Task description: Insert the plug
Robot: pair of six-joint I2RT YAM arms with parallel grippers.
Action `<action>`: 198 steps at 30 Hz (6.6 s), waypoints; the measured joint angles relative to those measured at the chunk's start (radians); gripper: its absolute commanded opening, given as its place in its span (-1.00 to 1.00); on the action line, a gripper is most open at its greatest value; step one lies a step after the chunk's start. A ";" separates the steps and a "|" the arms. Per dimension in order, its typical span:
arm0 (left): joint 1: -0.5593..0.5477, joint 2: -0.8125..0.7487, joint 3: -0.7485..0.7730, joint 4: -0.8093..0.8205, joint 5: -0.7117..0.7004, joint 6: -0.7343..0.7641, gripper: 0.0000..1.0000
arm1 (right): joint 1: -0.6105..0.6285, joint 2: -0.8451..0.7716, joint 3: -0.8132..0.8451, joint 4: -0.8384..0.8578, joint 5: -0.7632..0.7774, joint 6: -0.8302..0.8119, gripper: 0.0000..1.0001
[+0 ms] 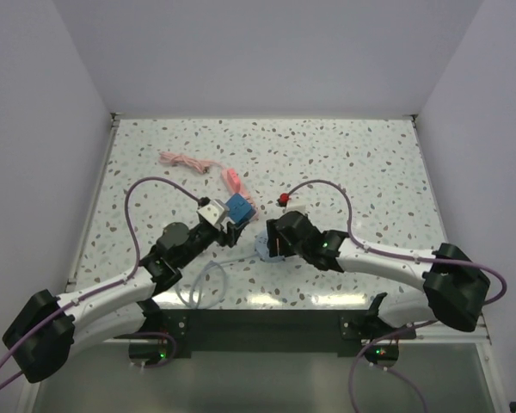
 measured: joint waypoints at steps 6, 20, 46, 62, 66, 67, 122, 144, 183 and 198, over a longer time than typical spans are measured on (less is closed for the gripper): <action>0.006 -0.009 0.000 0.000 0.000 0.000 -1.00 | 0.002 0.069 0.052 -0.007 0.052 -0.002 -0.02; 0.010 -0.013 0.000 0.001 0.008 0.000 -1.00 | 0.002 0.165 0.138 -0.047 0.122 -0.016 -0.50; 0.059 0.272 0.064 0.045 0.456 0.068 -1.00 | -0.224 0.111 0.091 0.030 -0.185 -0.405 -0.73; 0.191 0.560 0.229 0.140 0.827 0.090 -1.00 | -0.251 -0.147 0.026 -0.023 -0.241 -0.388 0.71; 0.192 0.597 0.243 0.134 0.834 0.106 -1.00 | -0.253 -0.182 0.026 -0.035 -0.240 -0.377 0.73; 0.192 0.611 0.252 0.135 0.837 0.115 -1.00 | -0.253 -0.184 0.026 -0.038 -0.240 -0.375 0.73; 0.177 0.841 0.522 -0.294 0.945 0.456 -1.00 | -0.266 -0.029 0.103 -0.035 -0.198 -0.341 0.73; 0.162 0.855 0.589 -0.391 0.914 0.491 -1.00 | -0.244 -0.045 0.109 -0.003 -0.229 -0.331 0.73; 0.125 0.861 0.626 -0.412 0.832 0.482 -0.48 | -0.234 -0.066 0.080 -0.062 -0.063 -0.204 0.70; 0.114 0.856 0.621 -0.399 0.817 0.462 0.13 | -0.230 -0.085 0.064 -0.063 -0.036 -0.180 0.72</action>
